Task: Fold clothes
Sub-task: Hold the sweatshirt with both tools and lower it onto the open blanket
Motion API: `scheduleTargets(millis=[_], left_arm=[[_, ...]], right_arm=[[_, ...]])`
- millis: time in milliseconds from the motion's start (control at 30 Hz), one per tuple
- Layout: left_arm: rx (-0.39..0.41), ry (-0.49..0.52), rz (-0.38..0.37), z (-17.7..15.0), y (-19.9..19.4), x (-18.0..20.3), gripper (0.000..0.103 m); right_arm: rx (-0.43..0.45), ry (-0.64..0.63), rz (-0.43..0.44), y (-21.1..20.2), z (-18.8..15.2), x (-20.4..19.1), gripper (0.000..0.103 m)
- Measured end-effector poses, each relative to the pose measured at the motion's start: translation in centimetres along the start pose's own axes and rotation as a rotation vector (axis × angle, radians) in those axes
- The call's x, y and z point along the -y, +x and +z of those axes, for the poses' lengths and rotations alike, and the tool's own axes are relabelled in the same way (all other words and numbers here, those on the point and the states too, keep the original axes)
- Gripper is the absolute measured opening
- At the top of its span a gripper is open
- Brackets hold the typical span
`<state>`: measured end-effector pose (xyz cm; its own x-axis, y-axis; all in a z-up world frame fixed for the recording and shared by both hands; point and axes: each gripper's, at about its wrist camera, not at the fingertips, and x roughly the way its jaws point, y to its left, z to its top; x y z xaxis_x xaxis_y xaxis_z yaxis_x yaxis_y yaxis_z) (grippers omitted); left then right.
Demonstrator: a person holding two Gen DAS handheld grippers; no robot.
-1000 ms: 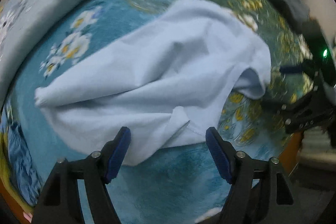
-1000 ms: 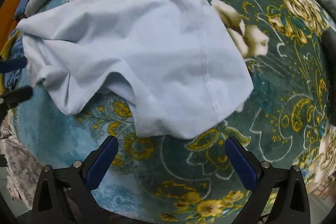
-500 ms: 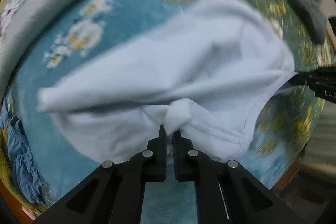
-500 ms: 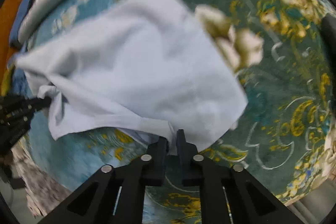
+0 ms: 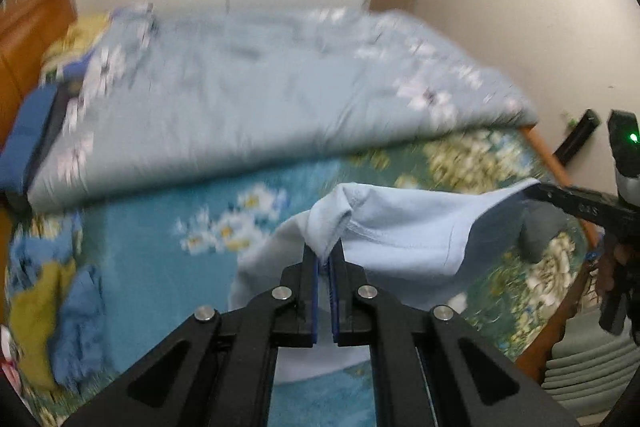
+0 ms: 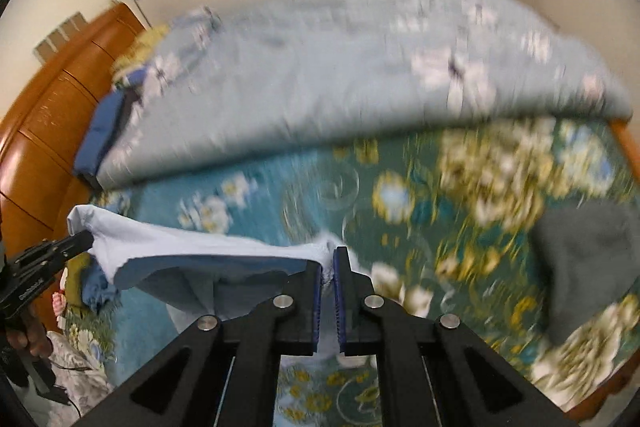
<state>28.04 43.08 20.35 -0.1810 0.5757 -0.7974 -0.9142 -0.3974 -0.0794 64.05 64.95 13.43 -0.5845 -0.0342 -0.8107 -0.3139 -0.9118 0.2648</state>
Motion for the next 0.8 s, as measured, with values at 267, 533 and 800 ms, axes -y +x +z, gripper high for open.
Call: scheduleTargets(millis=[267, 533, 800], left_arm=[[0.136, 0.108, -0.144, 0.1, -10.7, 0.6, 0.005], [0.165, 0.170, -0.261, -3.7, -19.3, 0.5, 0.005], [0.131, 0.127, -0.304, -4.8, -25.3, -1.8, 0.005]], right_arm=[[0.217, -0.021, -0.075, -12.7, 0.8, -4.3, 0.006], [0.309, -0.030, -0.117, -21.9, -3.3, -8.9, 0.006], [0.297, -0.097, -0.119, -26.5, -4.3, -13.6, 0.006]])
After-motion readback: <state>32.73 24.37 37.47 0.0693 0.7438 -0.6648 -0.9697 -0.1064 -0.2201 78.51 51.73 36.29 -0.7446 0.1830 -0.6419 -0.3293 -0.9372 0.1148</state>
